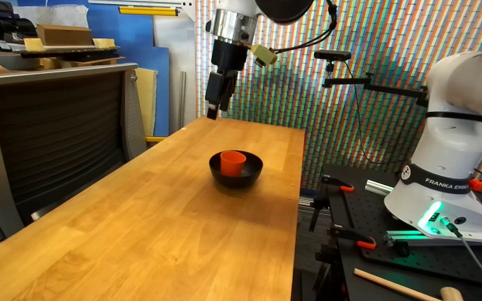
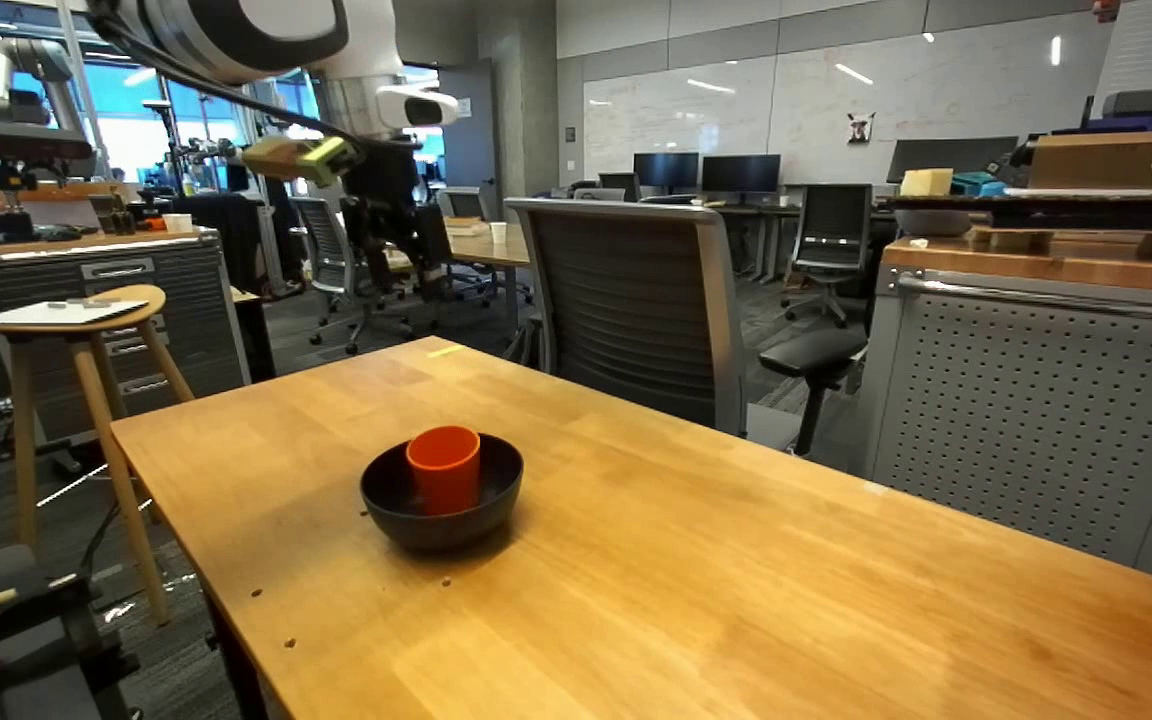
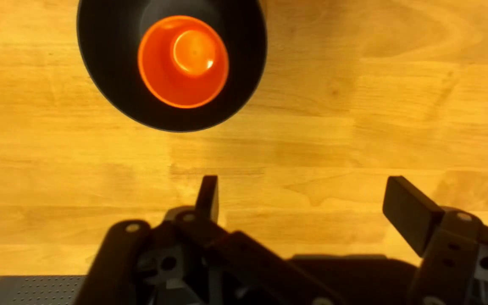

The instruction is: Pick up the orange cup and put it in the black bowl

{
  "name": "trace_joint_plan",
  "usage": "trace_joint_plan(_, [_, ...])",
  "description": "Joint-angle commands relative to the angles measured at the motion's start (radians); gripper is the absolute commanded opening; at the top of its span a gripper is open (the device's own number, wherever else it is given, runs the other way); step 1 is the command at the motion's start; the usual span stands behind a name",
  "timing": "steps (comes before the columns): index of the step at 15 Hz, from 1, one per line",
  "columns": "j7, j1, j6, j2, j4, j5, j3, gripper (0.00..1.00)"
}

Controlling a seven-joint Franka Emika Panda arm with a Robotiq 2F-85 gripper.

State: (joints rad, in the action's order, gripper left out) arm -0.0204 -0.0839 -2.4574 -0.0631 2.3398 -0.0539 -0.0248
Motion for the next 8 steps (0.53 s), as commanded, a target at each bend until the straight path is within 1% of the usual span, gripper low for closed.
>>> trace_joint_plan(1, [0.029,0.01,0.048,-0.038,0.003,-0.033,-0.009,1.0])
trace_joint_plan(3, [0.034,0.009,0.065,-0.068,0.01,-0.037,-0.008,1.0])
trace_joint_plan(8, [0.034,0.01,0.059,-0.033,0.01,-0.037,-0.009,1.0])
